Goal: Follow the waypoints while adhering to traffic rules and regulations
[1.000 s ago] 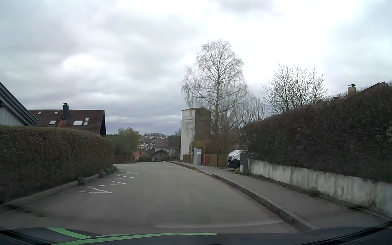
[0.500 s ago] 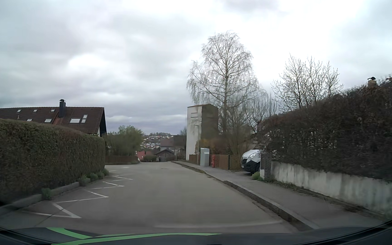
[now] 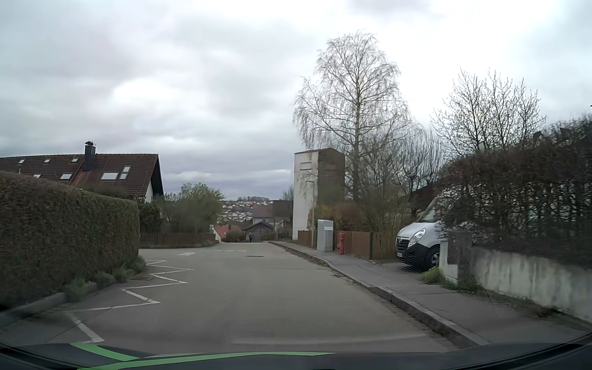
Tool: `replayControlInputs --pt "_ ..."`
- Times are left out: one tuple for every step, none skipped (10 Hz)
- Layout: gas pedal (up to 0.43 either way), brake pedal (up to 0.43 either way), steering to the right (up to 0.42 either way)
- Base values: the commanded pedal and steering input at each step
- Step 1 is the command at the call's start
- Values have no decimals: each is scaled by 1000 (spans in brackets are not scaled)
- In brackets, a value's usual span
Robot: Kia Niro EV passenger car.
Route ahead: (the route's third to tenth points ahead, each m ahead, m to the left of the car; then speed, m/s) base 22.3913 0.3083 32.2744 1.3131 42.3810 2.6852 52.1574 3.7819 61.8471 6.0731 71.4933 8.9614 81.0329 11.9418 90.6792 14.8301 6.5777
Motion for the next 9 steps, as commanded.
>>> replayControlInputs --pt "0 0 -36" --pt "0 0 -36" --pt "0 0 -36" --pt "0 0 -35" --pt "0 0 -34" --pt "0 0 -33" --pt "0 0 -30" --pt "0 0 -25" --pt "0 0 -22"
